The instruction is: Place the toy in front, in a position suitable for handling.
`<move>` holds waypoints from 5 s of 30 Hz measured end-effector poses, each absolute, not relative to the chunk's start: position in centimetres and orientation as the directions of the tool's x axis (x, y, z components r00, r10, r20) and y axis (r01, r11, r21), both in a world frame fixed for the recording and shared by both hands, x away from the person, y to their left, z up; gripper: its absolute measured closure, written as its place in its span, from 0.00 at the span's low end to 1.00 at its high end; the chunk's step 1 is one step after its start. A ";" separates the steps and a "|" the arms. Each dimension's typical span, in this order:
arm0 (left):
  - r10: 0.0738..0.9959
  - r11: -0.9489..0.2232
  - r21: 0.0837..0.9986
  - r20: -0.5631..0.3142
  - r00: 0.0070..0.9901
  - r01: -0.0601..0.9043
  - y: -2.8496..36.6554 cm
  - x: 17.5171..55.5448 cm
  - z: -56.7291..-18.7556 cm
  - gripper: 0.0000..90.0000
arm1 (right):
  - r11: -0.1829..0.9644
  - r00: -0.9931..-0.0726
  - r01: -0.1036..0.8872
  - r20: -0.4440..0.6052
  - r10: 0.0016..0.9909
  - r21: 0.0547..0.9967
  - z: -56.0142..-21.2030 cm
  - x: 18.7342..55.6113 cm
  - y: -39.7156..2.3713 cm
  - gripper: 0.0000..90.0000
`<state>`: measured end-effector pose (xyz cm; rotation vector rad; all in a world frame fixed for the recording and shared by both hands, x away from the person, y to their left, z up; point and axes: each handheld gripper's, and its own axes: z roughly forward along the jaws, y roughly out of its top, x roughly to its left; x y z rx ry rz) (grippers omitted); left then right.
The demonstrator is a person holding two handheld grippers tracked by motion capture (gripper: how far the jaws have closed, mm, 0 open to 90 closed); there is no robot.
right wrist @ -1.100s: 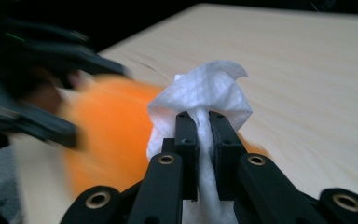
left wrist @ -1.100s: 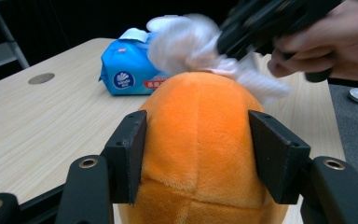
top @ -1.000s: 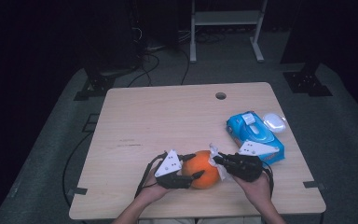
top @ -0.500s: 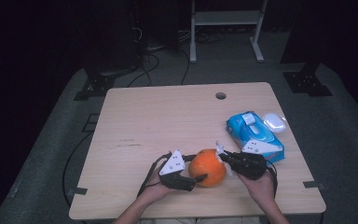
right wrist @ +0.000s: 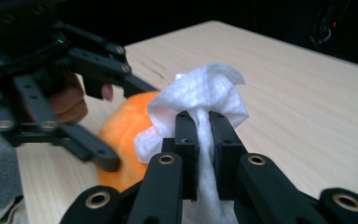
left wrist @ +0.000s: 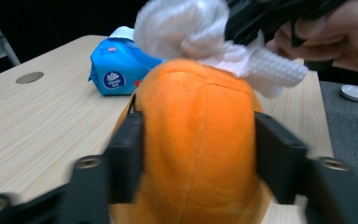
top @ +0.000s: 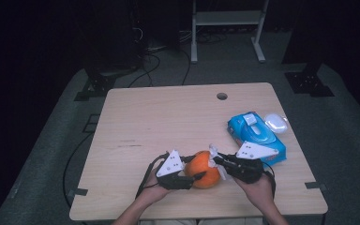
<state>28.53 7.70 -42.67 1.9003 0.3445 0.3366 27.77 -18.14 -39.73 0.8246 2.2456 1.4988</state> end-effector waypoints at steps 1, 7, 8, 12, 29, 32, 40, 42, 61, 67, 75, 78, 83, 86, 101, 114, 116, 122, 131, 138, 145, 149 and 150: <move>0.397 -0.329 0.941 0.060 0.916 0.081 7.5 28.7 -42.9 0.24 | 0.282 -0.779 0.294 0.058 0.624 0.913 -40.0 27.9 -18.3 0.92; 0.401 -0.360 0.929 0.069 0.913 0.088 7.4 28.8 -43.6 0.32 | 0.276 -0.768 0.289 0.050 0.638 0.917 -40.0 27.8 -18.3 0.92; 0.407 -0.358 0.929 0.062 0.911 0.096 7.5 28.7 -43.5 0.36 | 0.284 -0.774 0.273 0.034 0.632 0.919 -39.9 27.4 -18.0 0.92; 0.410 -0.345 0.933 0.049 0.911 0.105 7.5 28.8 -43.5 0.46 | 0.308 -0.815 0.209 -0.009 0.580 0.928 -39.2 26.2 -16.5 0.92; 0.417 -0.350 0.931 0.057 0.907 0.102 7.5 28.1 -42.9 0.52 | 0.358 -0.797 0.156 -0.097 0.597 0.920 -38.6 25.5 -15.5 0.92; 0.411 -0.352 0.931 0.057 0.910 0.101 7.3 28.2 -43.1 0.49 | 0.321 -0.764 0.203 -0.056 0.643 0.925 -39.2 26.6 -17.0 0.92; 0.413 -0.341 0.934 0.044 0.909 0.110 6.9 28.9 -44.0 0.20 | 0.297 -0.740 0.263 -0.006 0.672 0.918 -40.3 27.7 -18.7 0.92; 0.413 -0.377 0.924 0.106 0.904 0.064 6.9 28.6 -43.9 0.34 | 0.300 -0.740 0.256 -0.013 0.672 0.919 -40.4 27.6 -18.6 0.92; 0.424 -0.392 0.919 0.139 0.895 0.044 6.1 28.0 -43.7 0.46 | 0.377 -0.749 0.145 -0.148 0.646 0.915 -39.4 25.9 -16.5 0.92; 0.418 -0.394 0.918 0.141 0.897 0.039 6.1 27.9 -43.8 0.44 | 0.352 -0.722 0.196 -0.108 0.684 0.915 -40.0 26.4 -18.8 0.92; 0.390 -0.431 0.902 0.207 0.897 -0.020 5.4 27.1 -43.8 0.43 | 0.376 -0.770 0.147 -0.133 0.624 0.915 -39.2 25.7 -16.0 0.92; 0.380 -0.433 0.901 0.214 0.900 -0.031 5.3 27.1 -43.8 0.43 | 0.344 -0.747 0.181 -0.099 0.657 0.921 -39.2 26.5 -17.3 0.92; 0.349 -0.442 0.895 0.228 0.909 -0.055 5.0 26.9 -44.1 0.41 | 0.308 -0.737 0.237 -0.036 0.674 0.921 -39.7 26.9 -18.6 0.92; 0.342 -0.445 0.894 0.226 0.912 -0.055 5.2 26.9 -44.2 0.40 | 0.334 -0.778 0.192 -0.065 0.625 0.923 -39.3 26.2 -17.2 0.92; 0.437 -0.356 0.930 0.085 0.895 0.085 7.2 28.6 -44.1 0.43 | 0.237 -0.745 0.296 0.069 0.663 0.926 -40.6 27.6 -19.2 0.92; 0.450 -0.326 0.936 0.033 0.892 0.131 7.3 28.8 -43.9 0.45 | 0.267 -0.721 0.308 0.041 0.692 0.913 -41.0 27.9 -19.7 0.92; 0.458 -0.318 0.936 0.013 0.889 0.151 7.5 28.9 -43.9 0.45 | 0.274 -0.752 0.273 0.027 0.659 0.922 -40.3 27.2 -18.6 0.92; 0.469 -0.312 0.940 0.029 0.883 0.136 7.6 28.5 -42.9 0.51 | 0.326 -0.774 0.203 -0.053 0.631 0.923 -39.2 26.5 -17.0 0.93; 0.466 -0.334 0.934 0.049 0.883 0.124 7.5 28.2 -42.8 0.51 | 0.324 -0.798 0.205 -0.034 0.602 0.924 -39.3 26.0 -16.5 0.93; 0.467 -0.314 0.940 0.027 0.884 0.137 7.8 28.1 -42.5 0.52 | 0.310 -0.764 0.242 -0.017 0.645 0.919 -39.8 27.1 -17.8 0.93; 0.478 -0.290 0.944 0.002 0.878 0.156 8.1 28.5 -42.4 0.52 | 0.284 -0.785 0.235 0.009 0.620 0.930 -39.6 26.5 -17.3 0.92; 0.479 -0.287 0.946 0.008 0.878 0.148 8.1 28.2 -42.2 0.52 | 0.293 -0.789 0.220 -0.006 0.614 0.930 -39.5 26.5 -17.0 0.92; 0.478 -0.283 0.948 0.006 0.878 0.147 8.2 28.1 -42.1 0.52 | 0.288 -0.784 0.231 0.003 0.620 0.929 -39.5 26.7 -17.2 0.92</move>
